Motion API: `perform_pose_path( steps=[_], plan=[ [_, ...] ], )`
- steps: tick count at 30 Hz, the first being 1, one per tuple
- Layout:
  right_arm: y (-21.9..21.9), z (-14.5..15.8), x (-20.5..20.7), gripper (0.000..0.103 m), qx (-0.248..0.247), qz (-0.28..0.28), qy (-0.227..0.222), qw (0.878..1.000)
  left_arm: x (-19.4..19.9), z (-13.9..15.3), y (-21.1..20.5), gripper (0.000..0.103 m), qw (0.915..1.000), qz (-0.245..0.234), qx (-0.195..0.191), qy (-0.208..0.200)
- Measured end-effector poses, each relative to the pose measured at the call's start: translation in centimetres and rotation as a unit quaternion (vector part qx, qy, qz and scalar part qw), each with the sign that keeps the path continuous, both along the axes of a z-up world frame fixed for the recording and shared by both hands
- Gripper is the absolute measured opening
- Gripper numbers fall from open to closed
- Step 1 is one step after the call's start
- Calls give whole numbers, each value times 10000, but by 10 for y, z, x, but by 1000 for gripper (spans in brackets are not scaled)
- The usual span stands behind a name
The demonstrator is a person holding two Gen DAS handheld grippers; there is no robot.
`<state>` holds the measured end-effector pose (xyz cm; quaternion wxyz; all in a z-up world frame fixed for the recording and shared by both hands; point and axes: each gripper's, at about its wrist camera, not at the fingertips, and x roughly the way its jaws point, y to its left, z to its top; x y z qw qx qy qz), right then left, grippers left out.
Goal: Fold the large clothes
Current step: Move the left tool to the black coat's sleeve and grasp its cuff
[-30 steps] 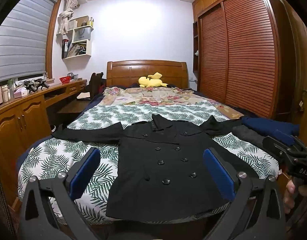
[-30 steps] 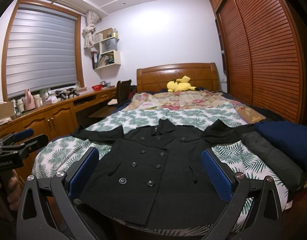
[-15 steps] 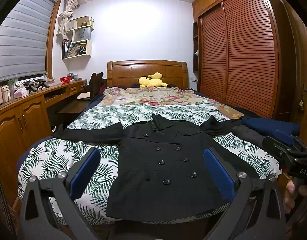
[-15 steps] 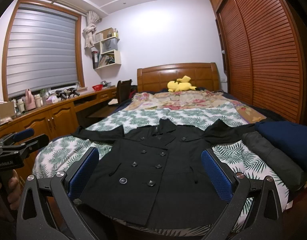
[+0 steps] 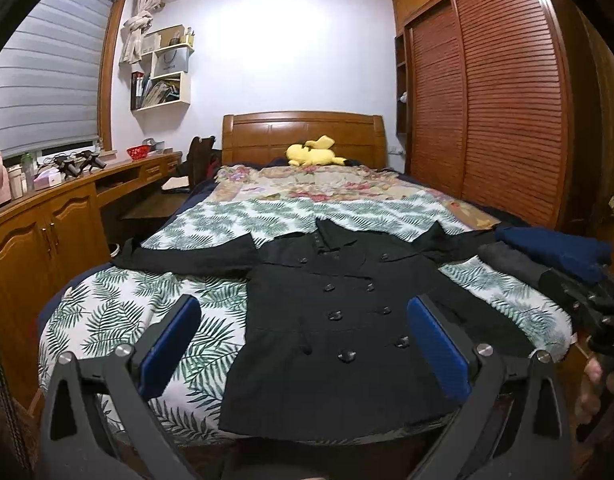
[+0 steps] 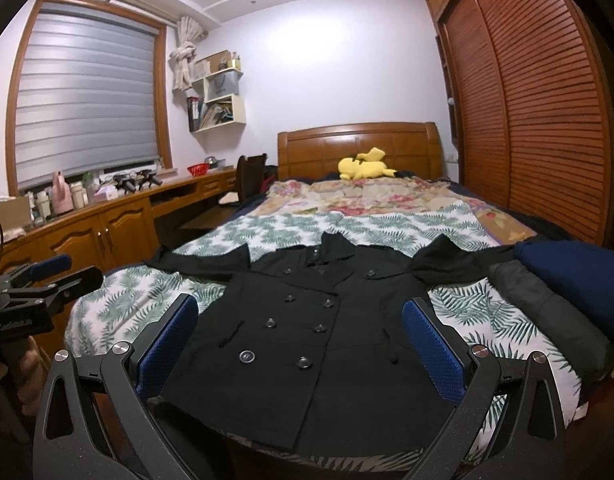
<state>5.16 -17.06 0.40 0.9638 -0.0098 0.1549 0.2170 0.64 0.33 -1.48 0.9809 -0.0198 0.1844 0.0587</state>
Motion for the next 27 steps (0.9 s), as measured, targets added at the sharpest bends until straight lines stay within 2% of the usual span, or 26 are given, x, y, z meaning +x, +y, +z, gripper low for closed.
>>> perform_pose_path(
  steps=[6, 27],
  plan=[
    [-4, -11, 17, 103, -30, 125, 66, 9999, 19, -22, 14, 103, 9994, 62, 64, 344],
    [66, -72, 109, 103, -646, 878, 427, 9931, 74, -110, 80, 103, 9898, 293, -594, 1263]
  ],
)
